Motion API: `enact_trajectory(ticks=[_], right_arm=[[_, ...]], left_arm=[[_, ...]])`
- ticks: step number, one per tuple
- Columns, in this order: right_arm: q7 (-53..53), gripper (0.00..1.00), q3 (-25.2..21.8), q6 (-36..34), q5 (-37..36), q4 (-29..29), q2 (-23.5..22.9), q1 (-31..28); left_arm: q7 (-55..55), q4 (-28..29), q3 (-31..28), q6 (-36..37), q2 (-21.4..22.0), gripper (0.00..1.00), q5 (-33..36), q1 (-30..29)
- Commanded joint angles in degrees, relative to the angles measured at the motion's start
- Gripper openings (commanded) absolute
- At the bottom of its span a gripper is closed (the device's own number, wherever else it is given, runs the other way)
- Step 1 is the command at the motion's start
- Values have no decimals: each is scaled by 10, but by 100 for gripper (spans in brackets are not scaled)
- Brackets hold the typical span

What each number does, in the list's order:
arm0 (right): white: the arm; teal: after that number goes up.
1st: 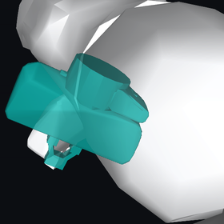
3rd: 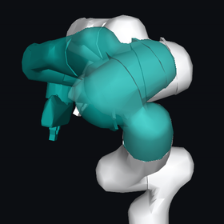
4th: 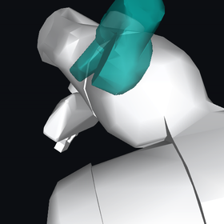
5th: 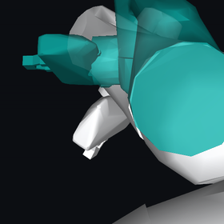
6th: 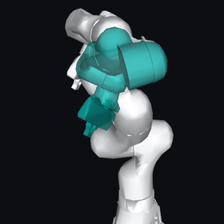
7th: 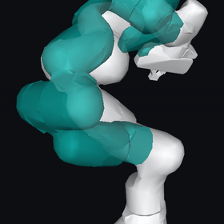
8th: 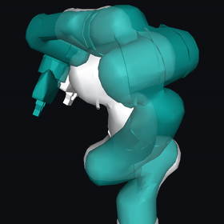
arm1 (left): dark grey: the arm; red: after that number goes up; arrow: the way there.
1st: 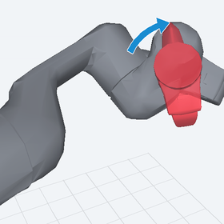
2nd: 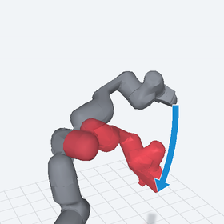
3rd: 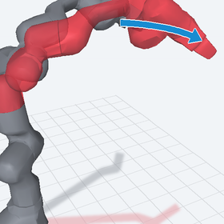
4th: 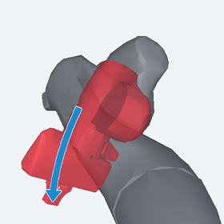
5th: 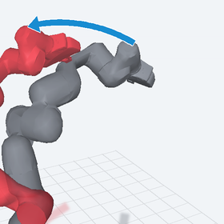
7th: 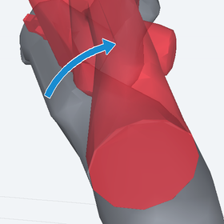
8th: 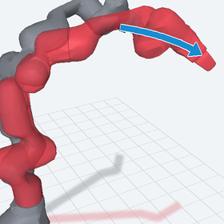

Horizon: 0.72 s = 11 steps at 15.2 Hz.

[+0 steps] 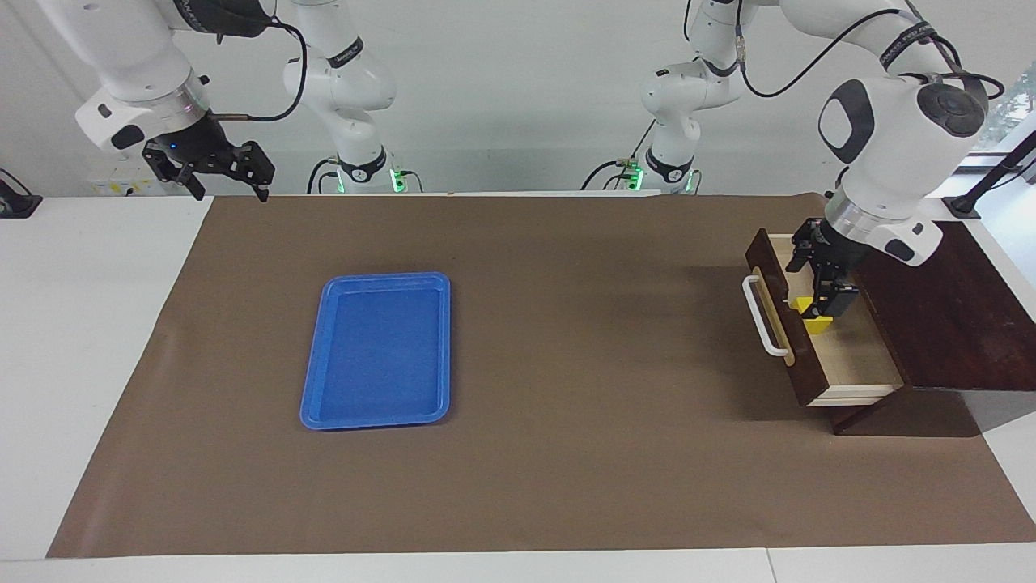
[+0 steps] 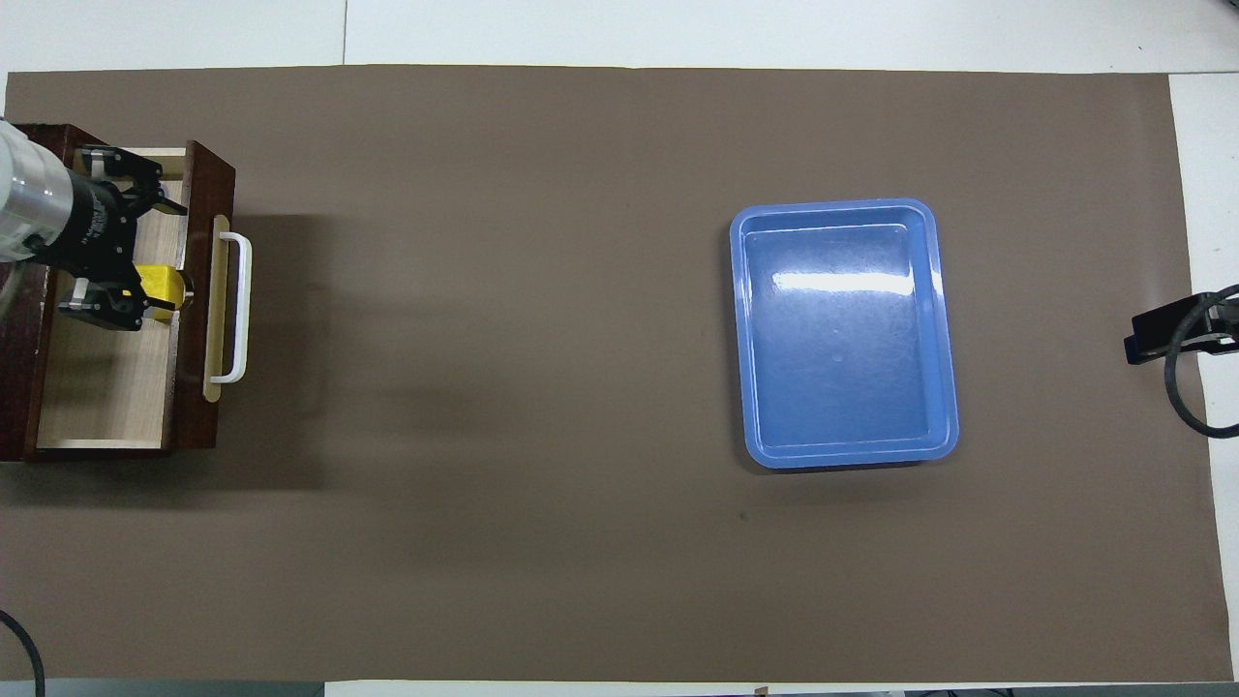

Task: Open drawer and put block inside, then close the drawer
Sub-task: 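Lower the block into the drawer with the left gripper while the right gripper retreats, then push the drawer shut into the wooden box with the left gripper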

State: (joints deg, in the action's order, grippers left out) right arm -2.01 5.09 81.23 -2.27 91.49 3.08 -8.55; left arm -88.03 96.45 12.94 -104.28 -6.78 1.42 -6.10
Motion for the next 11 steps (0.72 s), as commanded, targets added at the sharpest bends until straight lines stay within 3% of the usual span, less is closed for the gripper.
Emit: enact_trajectory(ticks=[1, 4, 11], right_arm=[[8, 100, 5, 7, 15, -1, 1, -10], [9, 100, 5, 7, 14, -1, 4, -7], [10, 100, 8, 9, 12, 0, 4, -3]], left_arm=[[-24, 52, -7, 2, 22, 100, -2, 32], [-25, 136, -6, -55, 47, 100, 56, 45], [-19, 172, -8, -109, 48, 100, 119, 26]])
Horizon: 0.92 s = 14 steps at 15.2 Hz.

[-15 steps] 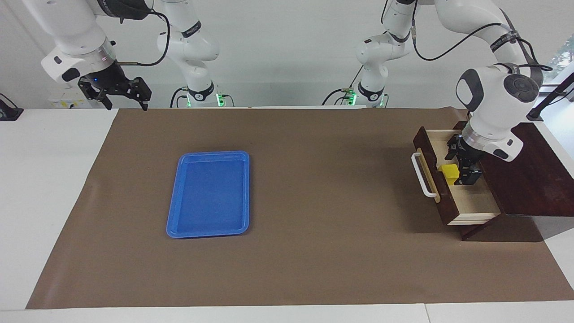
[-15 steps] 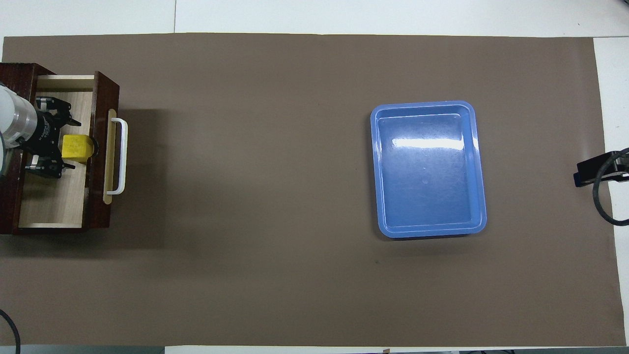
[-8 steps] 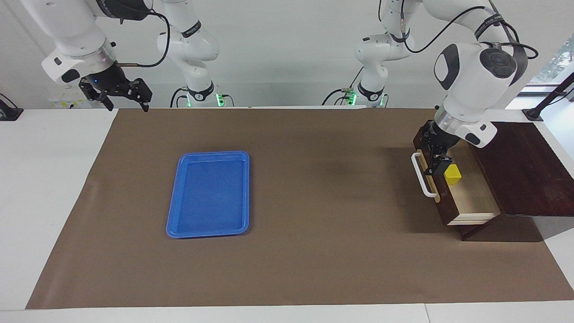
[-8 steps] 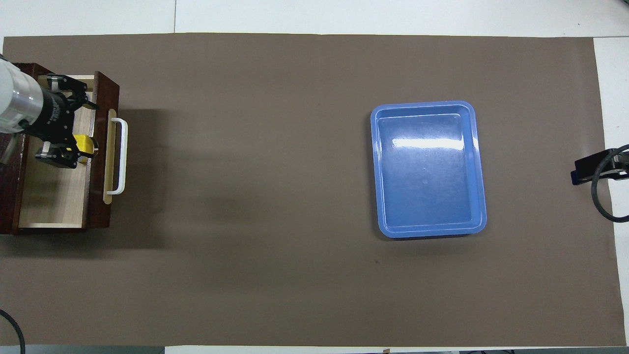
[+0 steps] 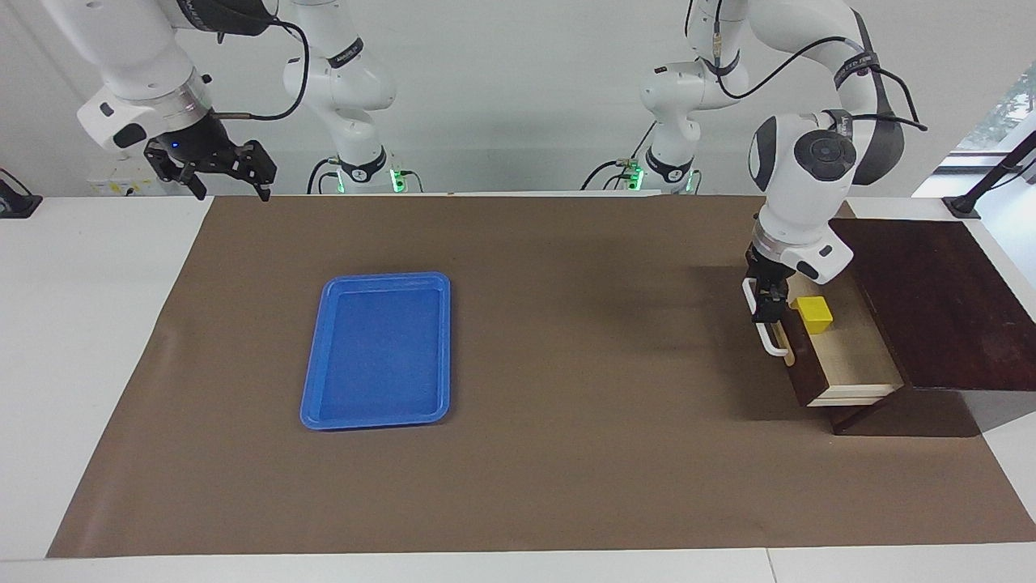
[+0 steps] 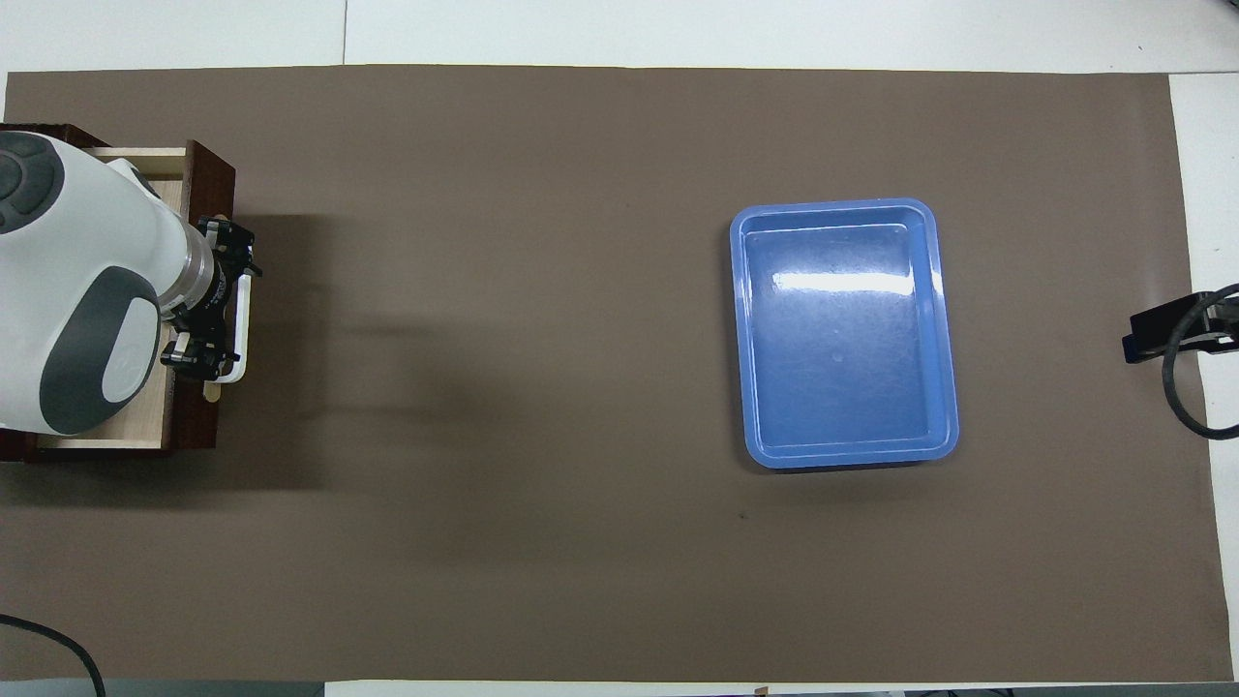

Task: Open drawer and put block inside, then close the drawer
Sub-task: 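Push the drawer shut into the wooden box with the left gripper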

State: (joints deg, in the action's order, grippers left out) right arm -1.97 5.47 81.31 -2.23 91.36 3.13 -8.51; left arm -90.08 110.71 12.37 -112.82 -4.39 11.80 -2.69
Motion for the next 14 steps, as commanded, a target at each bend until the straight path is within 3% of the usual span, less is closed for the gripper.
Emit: enact_trajectory(ticks=[1, 8, 14], right_arm=[[9, 100, 4, 8, 12, 1, 4, -4], [9, 100, 5, 7, 14, 1, 4, -4], [10, 100, 4, 9, 36, 1, 4, -5]], left_arm=[[3, 29, -3, -28, 24, 100, 16, -14], [31, 22, -6, -54, 18, 100, 30, -41], [110, 21, -6, -78, 15, 100, 36, -108]])
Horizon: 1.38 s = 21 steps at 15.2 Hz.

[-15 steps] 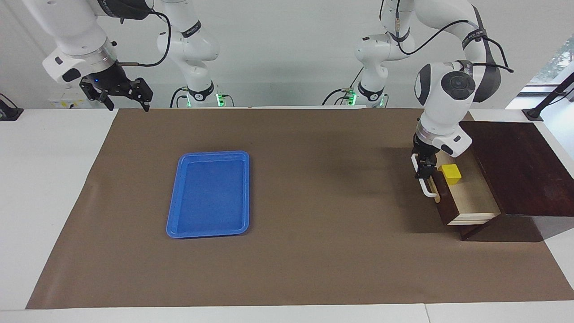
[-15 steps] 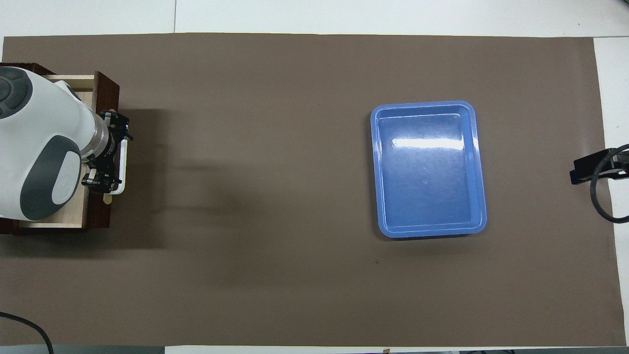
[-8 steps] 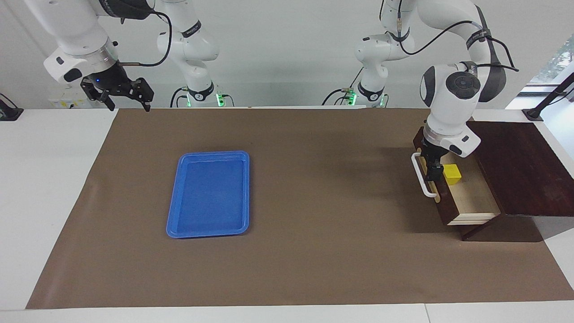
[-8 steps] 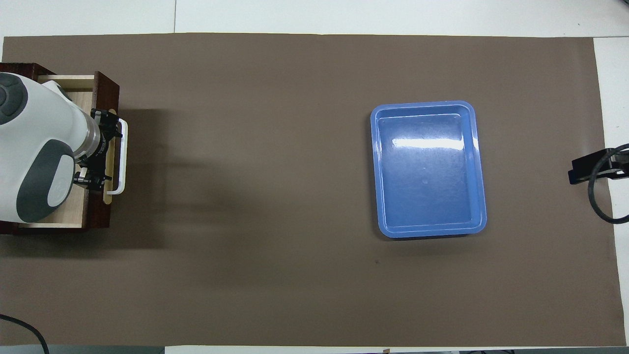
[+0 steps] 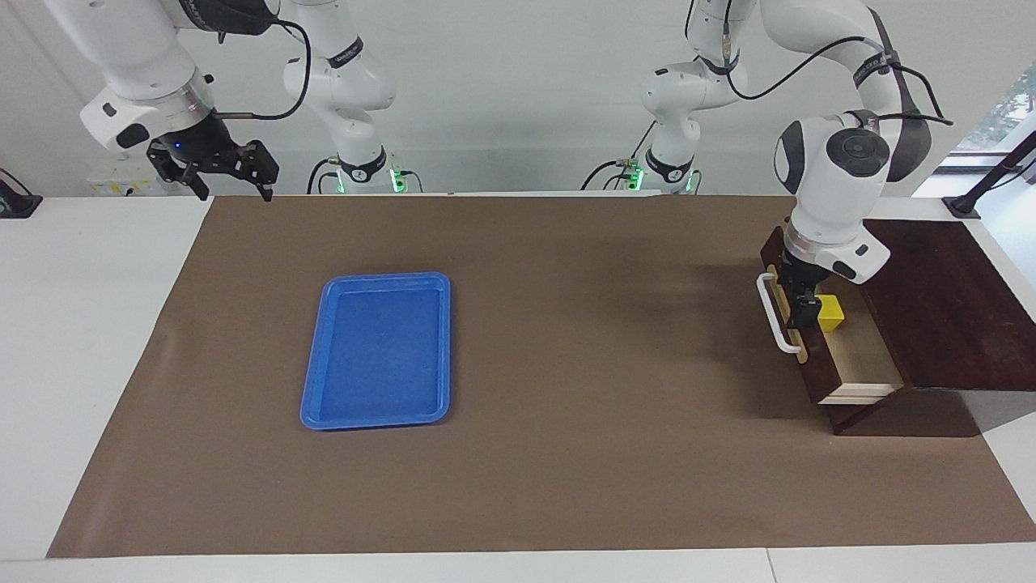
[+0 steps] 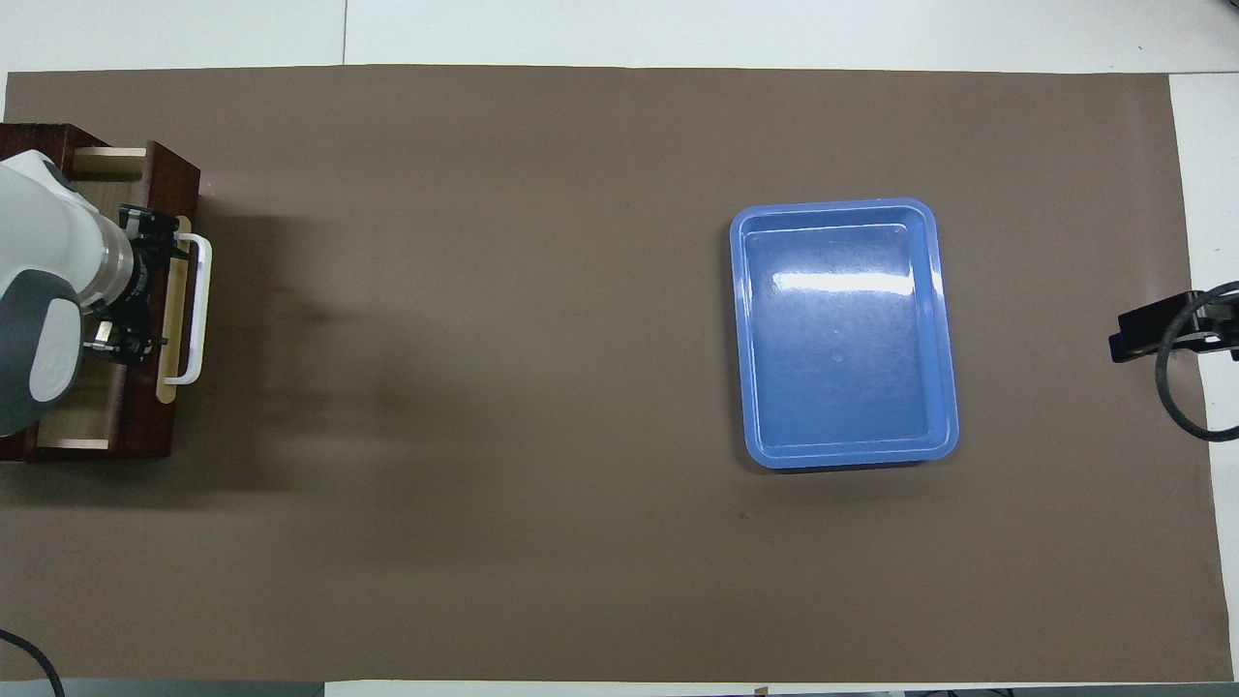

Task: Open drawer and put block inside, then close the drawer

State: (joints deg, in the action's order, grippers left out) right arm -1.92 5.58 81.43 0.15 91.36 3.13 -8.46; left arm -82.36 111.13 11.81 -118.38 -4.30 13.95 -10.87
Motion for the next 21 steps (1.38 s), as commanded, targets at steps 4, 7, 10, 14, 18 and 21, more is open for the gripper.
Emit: enact_trajectory(ticks=[4, 7, 10, 14, 18, 21], right_arm=[[9, 100, 2, 7, 12, 1, 4, -6], [8, 100, 2, 3, 12, 1, 5, -7], [7, 100, 2, 0, 11, 2, 5, -7], [6, 100, 2, 0, 11, 3, 6, -9], [6, 100, 2, 0, 11, 3, 6, -7], [7, 100, 2, 0, 12, 4, 6, -7]], left_arm=[[62, 17, 0, -27, 13, 100, 14, -55], [81, 17, 0, -28, 14, 100, 13, -65], [75, 16, 1, -25, 14, 100, 13, -62], [84, -27, 6, 42, 18, 100, -15, -34], [170, -99, 6, 110, 19, 100, -96, 0], [256, -143, 6, 168, 21, 100, -113, 27]])
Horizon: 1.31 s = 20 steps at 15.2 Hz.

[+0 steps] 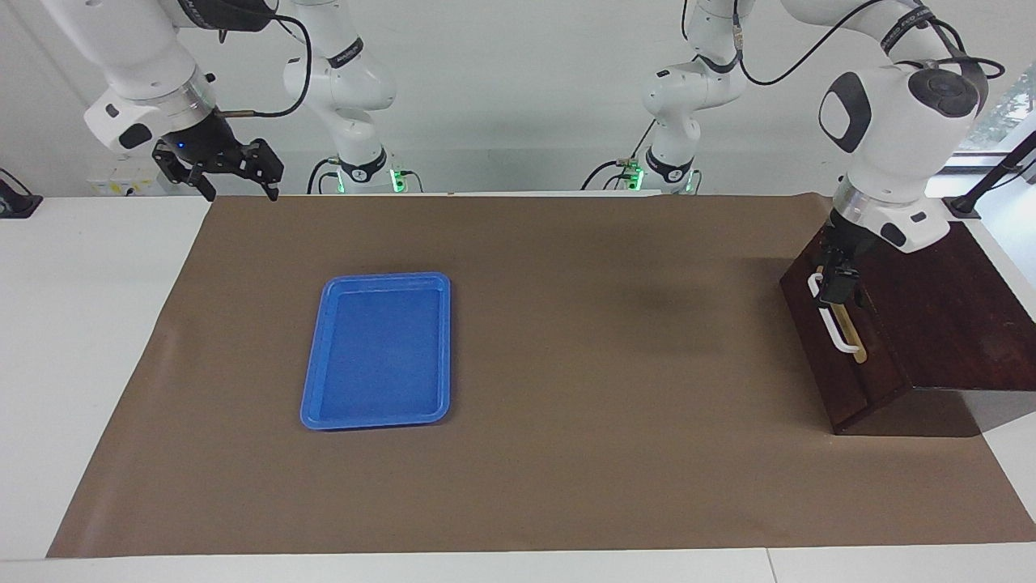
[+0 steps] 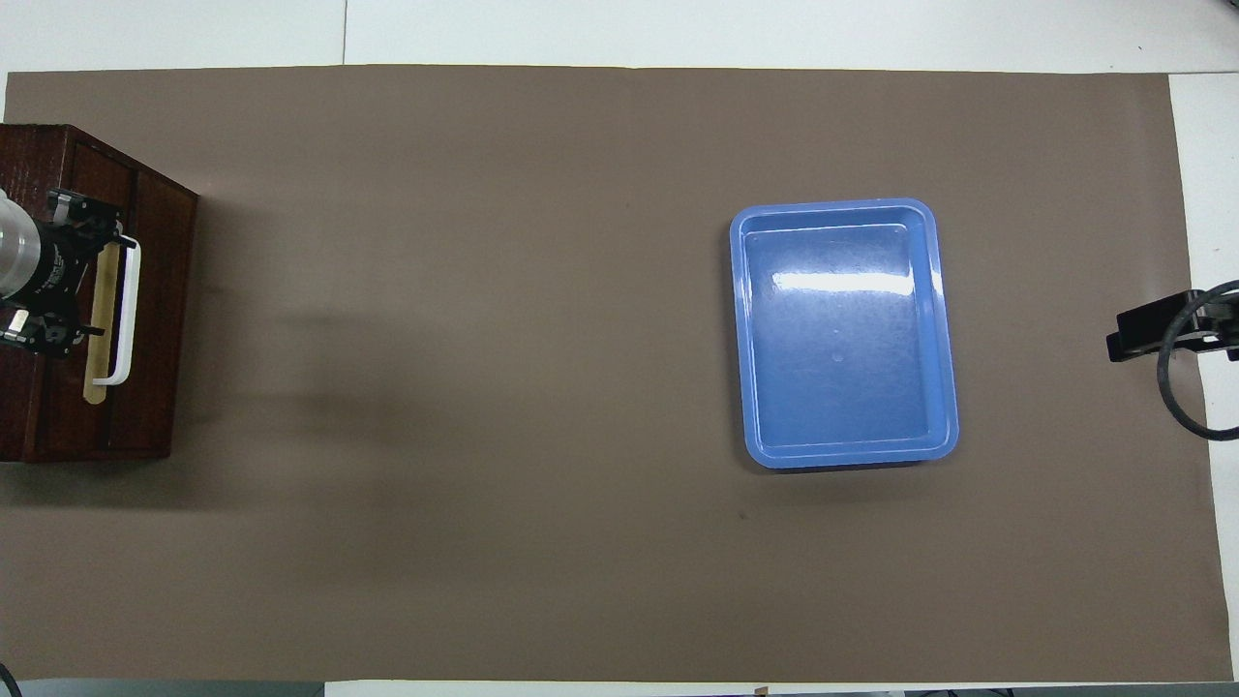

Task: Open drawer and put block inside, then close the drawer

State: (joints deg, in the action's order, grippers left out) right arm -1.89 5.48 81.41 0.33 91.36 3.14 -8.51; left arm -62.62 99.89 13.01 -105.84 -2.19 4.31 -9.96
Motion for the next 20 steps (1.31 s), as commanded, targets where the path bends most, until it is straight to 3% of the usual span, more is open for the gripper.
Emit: enact_trajectory(ticks=[1, 6, 15, 20], right_arm=[[7, 100, 3, 0, 9, 5, 6, -7], [7, 100, 3, 0, 9, 6, 8, -9], [7, 100, 3, 0, 9, 6, 8, -6], [7, 100, 3, 0, 9, 6, 8, -6]], left_arm=[[83, -39, -6, 56, 0, 100, -17, 20], [230, -90, -5, 136, 1, 100, -56, 16], [587, -77, -15, 194, 43, 100, -60, 11], [517, -78, -7, 186, 48, 100, -58, 27]])
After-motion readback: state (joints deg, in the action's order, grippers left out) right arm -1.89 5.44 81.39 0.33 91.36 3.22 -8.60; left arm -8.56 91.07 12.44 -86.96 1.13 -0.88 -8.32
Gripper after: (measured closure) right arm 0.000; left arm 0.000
